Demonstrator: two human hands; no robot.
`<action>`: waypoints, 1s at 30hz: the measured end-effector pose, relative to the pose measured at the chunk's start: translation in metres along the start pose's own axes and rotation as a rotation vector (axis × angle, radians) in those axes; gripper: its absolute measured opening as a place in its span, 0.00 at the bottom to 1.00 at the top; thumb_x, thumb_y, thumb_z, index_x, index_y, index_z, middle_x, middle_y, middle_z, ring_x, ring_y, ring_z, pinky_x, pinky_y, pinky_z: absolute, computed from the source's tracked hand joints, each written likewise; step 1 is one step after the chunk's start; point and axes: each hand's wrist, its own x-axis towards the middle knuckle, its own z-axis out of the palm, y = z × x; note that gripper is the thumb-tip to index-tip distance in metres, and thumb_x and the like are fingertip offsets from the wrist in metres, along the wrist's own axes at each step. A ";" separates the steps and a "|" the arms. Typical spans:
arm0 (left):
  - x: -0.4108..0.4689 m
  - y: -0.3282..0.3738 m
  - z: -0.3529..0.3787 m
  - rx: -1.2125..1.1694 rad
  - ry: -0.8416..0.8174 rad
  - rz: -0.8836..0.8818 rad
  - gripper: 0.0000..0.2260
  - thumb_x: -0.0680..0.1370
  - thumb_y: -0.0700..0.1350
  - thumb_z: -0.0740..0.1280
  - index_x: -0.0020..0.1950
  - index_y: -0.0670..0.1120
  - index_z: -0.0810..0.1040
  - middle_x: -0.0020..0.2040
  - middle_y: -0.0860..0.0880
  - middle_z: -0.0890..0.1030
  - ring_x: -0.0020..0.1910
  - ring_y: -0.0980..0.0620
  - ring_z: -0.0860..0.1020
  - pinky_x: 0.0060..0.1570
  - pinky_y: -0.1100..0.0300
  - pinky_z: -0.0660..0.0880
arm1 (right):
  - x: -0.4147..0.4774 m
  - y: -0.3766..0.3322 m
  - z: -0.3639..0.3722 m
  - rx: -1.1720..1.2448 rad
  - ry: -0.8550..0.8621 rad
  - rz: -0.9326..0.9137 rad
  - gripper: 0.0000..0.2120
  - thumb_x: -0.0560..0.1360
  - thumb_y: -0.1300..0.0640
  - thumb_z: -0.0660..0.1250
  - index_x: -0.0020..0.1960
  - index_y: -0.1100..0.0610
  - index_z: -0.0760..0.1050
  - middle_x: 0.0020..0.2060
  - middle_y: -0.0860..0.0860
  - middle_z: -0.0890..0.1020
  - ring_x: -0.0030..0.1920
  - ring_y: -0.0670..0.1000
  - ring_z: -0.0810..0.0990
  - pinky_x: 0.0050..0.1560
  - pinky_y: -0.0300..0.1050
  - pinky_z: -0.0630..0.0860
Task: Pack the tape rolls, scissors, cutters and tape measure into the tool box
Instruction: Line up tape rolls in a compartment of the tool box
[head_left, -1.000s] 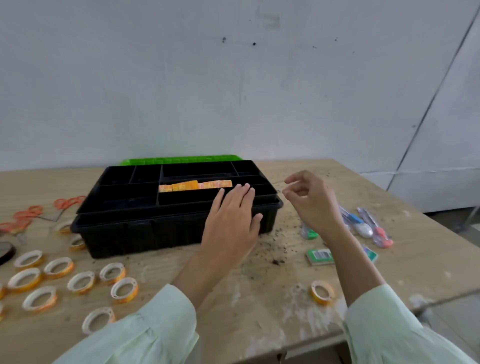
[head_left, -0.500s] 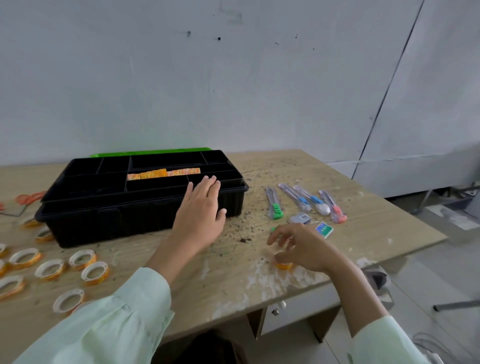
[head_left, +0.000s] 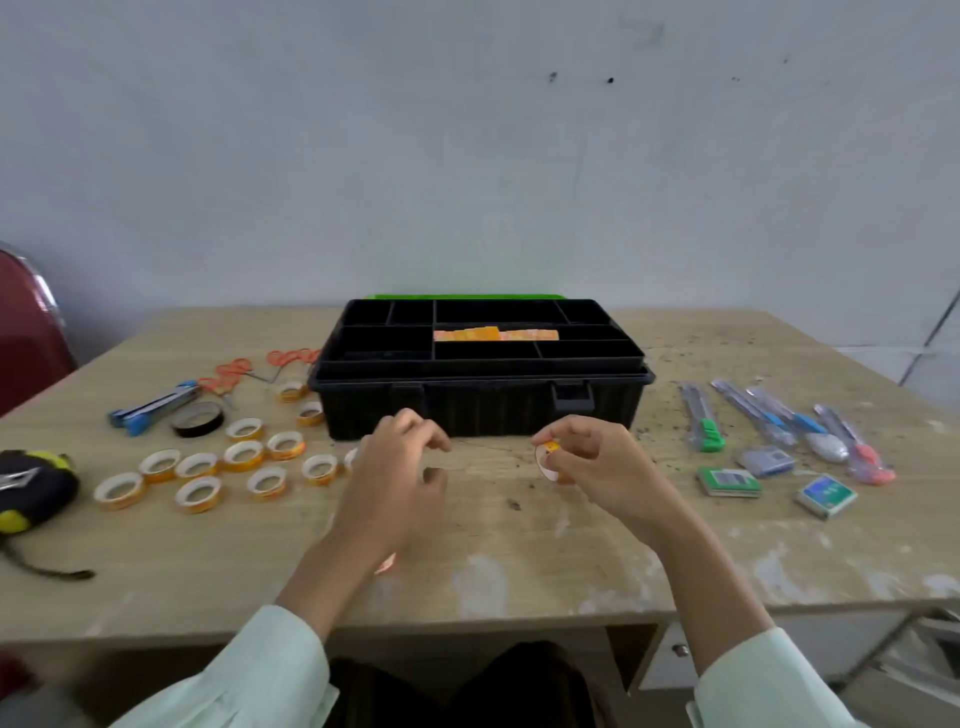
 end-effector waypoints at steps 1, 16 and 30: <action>-0.002 -0.010 -0.007 0.021 0.006 -0.053 0.10 0.73 0.44 0.67 0.53 0.53 0.74 0.51 0.56 0.70 0.52 0.56 0.71 0.49 0.64 0.67 | 0.002 -0.003 0.007 0.008 -0.012 -0.006 0.04 0.75 0.57 0.68 0.49 0.49 0.80 0.40 0.51 0.84 0.44 0.55 0.83 0.51 0.53 0.80; 0.000 -0.031 -0.017 -0.047 -0.014 -0.110 0.09 0.73 0.49 0.70 0.51 0.48 0.76 0.49 0.54 0.70 0.42 0.60 0.71 0.38 0.69 0.68 | 0.018 -0.024 0.029 0.028 0.023 -0.089 0.10 0.76 0.58 0.67 0.54 0.47 0.81 0.46 0.48 0.83 0.46 0.51 0.82 0.50 0.50 0.81; 0.103 0.028 -0.007 -0.403 0.236 0.195 0.10 0.75 0.46 0.70 0.53 0.45 0.75 0.49 0.50 0.76 0.47 0.56 0.78 0.49 0.62 0.78 | 0.098 -0.055 -0.041 -0.122 0.458 -0.147 0.13 0.75 0.56 0.70 0.59 0.56 0.80 0.42 0.48 0.84 0.44 0.47 0.82 0.45 0.35 0.77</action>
